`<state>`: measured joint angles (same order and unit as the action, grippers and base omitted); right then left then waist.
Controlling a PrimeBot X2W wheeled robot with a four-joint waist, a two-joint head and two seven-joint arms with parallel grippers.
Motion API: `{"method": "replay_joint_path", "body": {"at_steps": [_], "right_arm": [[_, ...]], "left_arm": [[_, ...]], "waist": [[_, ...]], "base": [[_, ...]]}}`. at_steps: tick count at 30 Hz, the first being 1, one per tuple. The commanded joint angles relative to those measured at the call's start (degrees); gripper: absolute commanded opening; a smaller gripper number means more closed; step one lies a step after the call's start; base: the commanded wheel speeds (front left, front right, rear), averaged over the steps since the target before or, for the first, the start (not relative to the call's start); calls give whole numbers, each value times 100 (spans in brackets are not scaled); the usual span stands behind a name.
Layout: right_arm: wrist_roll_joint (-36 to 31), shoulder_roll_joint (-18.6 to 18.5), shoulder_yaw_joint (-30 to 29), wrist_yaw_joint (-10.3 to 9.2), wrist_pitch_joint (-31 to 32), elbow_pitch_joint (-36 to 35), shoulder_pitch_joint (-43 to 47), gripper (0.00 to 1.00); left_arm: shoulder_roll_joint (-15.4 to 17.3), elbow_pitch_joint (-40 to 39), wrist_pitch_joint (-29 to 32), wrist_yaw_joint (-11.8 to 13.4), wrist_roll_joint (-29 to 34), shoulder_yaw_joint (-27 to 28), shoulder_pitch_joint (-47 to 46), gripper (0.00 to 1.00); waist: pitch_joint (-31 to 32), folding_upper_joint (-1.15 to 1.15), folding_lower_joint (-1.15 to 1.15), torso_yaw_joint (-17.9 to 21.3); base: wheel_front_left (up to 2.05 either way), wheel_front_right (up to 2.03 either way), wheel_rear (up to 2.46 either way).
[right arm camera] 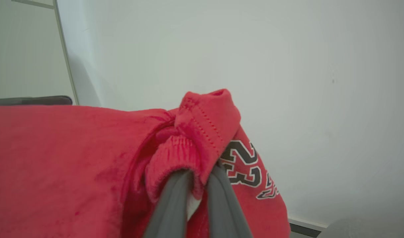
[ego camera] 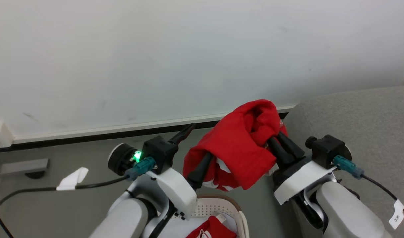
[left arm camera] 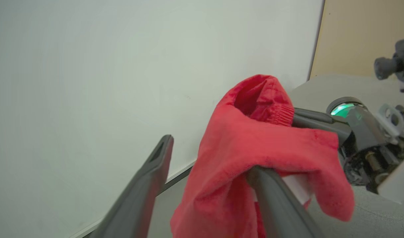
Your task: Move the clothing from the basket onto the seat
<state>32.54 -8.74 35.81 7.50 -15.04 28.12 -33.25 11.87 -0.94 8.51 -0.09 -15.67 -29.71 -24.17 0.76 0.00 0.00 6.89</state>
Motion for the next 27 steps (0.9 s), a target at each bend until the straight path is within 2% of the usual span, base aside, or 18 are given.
{"method": "replay_joint_path", "body": {"at_steps": [1, 6, 13, 21, 27], "right_arm": [[-15, -26, -69, -2, -21, -30, -68, 0], [-113, -115, -278, -2, -21, -141, -100, 0], [-114, -507, -986, -2, -16, -418, 53, 0], [-326, -1023, -1944, -2, 137, -900, 232, 0], [-420, -1135, -2637, -2, 305, -1387, 475, 0]], "left_arm": [[48, -31, -14, 15, -21, 8, 74, 100], [61, -60, -81, 17, 10, -65, 143, 100], [-4, -35, -112, -43, 53, -302, 235, 100], [-39, -26, -119, -77, 106, -488, 184, 100], [-25, -111, -71, -125, 178, -534, -55, 100]], "waist": [[-61, 0, 0, 220], [-158, 0, 0, 800], [-346, 0, 0, 1430], [-657, 0, 0, 1663], [-1010, 0, 0, 1665]], "base": [[0, 0, 0], [0, 0, 0], [0, 0, 0], [0, 0, 0], [0, 0, 0]]}}
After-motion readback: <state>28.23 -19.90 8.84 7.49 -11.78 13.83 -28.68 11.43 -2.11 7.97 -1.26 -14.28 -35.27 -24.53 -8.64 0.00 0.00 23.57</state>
